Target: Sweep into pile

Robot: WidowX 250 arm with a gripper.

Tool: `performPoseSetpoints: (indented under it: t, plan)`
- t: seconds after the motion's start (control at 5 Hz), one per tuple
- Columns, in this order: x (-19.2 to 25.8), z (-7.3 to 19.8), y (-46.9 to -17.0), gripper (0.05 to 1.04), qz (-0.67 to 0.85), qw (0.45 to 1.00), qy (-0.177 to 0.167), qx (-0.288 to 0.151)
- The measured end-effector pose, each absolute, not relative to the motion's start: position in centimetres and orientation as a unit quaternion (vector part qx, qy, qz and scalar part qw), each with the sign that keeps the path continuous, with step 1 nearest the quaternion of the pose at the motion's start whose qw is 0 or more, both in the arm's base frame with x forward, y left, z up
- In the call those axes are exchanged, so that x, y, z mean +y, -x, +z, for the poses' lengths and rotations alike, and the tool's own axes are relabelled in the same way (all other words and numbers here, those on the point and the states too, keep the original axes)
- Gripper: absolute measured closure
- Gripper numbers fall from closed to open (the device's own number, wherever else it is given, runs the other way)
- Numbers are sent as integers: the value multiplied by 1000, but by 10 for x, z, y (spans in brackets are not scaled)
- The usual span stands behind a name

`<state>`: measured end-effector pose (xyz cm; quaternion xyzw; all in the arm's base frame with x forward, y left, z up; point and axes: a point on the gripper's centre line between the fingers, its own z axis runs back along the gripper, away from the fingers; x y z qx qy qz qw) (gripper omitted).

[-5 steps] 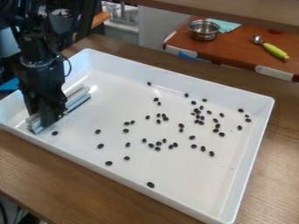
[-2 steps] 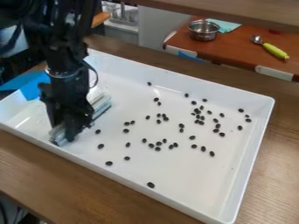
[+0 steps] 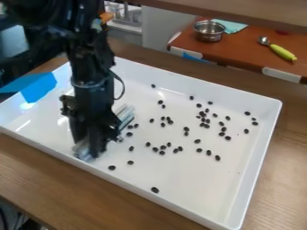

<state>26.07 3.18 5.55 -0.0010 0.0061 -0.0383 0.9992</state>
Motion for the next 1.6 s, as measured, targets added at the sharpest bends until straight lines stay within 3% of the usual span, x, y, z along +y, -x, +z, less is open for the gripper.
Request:
performPoseSetpoints:
  t: [1.0, 1.2, 1.4, 1.6]
  plan:
    - [-105, 68, -245, 711, -71, 992, 94, 40]
    - [-107, 69, -244, 711, -70, 992, 100, 43]
    - [-77, 92, -253, 711, -68, 993, 99, 0]
    - [-33, 109, -255, 711, -77, 993, 72, -58]
